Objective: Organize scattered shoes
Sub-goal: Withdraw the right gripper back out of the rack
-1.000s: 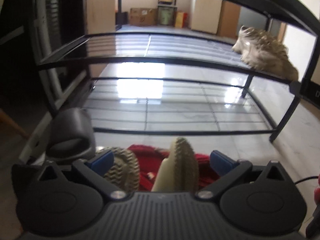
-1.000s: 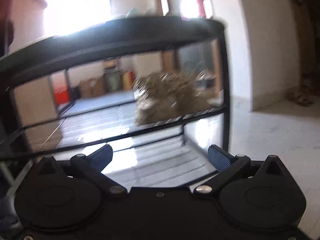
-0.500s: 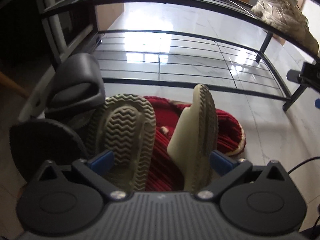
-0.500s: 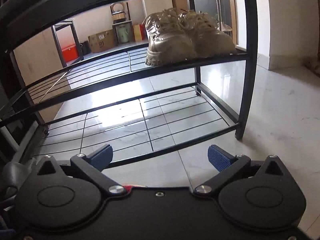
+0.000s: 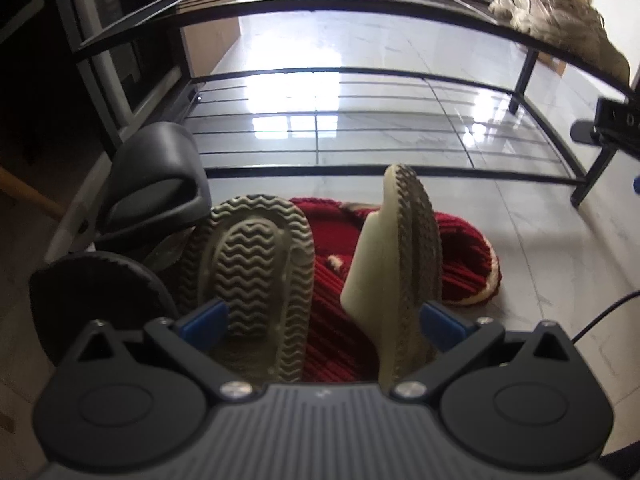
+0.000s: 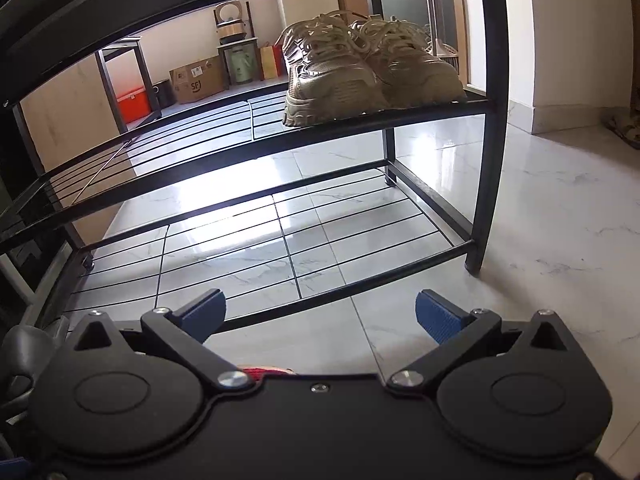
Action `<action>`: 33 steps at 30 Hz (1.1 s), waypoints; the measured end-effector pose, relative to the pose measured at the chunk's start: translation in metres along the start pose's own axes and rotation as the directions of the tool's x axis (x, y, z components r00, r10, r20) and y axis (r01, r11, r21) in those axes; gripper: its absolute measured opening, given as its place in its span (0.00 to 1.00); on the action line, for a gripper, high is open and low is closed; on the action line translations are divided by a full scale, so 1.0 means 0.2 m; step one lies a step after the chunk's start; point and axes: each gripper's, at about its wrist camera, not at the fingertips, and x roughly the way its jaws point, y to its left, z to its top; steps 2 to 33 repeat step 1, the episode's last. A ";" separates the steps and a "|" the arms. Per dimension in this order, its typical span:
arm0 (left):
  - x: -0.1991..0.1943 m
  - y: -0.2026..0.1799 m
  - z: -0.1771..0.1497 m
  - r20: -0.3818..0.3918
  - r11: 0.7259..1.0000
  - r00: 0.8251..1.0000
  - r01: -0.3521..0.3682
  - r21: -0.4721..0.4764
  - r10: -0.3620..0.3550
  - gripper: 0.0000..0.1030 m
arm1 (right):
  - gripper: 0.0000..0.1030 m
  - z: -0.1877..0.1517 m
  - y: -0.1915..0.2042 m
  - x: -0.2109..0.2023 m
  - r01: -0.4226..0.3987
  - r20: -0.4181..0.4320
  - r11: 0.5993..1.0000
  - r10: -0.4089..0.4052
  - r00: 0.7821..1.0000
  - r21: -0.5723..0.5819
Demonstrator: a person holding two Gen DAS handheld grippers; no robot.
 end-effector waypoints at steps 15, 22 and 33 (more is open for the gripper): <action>0.00 0.00 0.00 0.002 1.000 1.000 0.006 -0.008 -0.006 0.99 | 1.00 0.00 0.00 0.00 0.000 -0.002 1.000 0.000 1.000 0.000; 0.00 0.00 0.00 0.002 1.000 1.000 0.006 -0.008 -0.006 0.99 | 1.00 0.00 0.00 0.00 0.000 -0.002 1.000 0.000 1.000 0.000; 0.00 0.00 0.00 0.002 1.000 1.000 0.006 -0.008 -0.006 0.99 | 1.00 0.00 0.00 0.00 0.000 -0.002 1.000 0.000 1.000 0.000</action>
